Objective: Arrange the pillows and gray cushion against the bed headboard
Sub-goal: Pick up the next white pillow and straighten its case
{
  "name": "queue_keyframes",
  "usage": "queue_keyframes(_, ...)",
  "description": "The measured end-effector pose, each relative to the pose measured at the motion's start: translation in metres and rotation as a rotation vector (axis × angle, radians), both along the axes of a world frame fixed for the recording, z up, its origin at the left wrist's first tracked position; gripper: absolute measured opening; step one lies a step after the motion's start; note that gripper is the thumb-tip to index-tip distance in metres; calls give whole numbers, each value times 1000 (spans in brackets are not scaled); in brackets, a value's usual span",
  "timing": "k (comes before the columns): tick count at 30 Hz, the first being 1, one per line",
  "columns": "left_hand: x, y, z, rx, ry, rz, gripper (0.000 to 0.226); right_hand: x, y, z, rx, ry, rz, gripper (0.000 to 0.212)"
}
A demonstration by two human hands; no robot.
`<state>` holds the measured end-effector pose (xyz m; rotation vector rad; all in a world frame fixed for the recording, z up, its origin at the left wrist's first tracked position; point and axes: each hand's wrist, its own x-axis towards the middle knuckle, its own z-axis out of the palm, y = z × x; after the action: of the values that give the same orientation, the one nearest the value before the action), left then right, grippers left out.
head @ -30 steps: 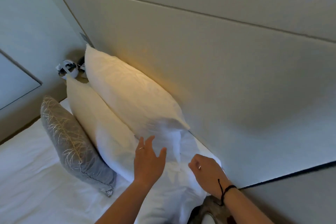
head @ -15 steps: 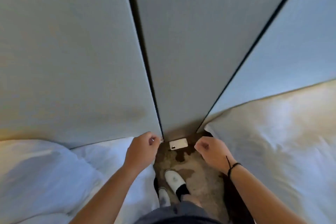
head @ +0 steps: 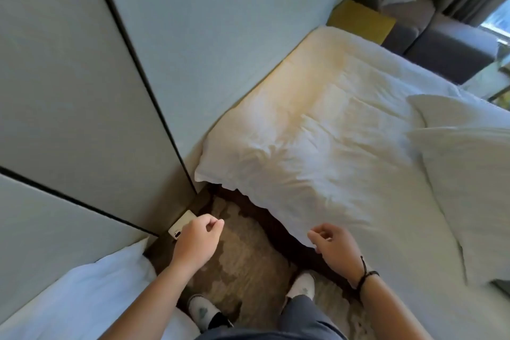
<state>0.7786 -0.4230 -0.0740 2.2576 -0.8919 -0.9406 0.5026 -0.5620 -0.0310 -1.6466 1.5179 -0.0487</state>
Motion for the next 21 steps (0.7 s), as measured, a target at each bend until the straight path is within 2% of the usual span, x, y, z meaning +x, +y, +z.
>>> queue_keyframes(6,-92,-96,21,-32,-79,-153,34,-105,-43,-11,13,-100,-173,11)
queue_keyframes(14,-293,-222,27,-41,-30,-367,41,-285,-117,-18,27,-183,-400,10)
queue_keyframes(21,-417,-300,55,-95,-69,-527,31,-391,-153,-9,-21,-211,-582,11)
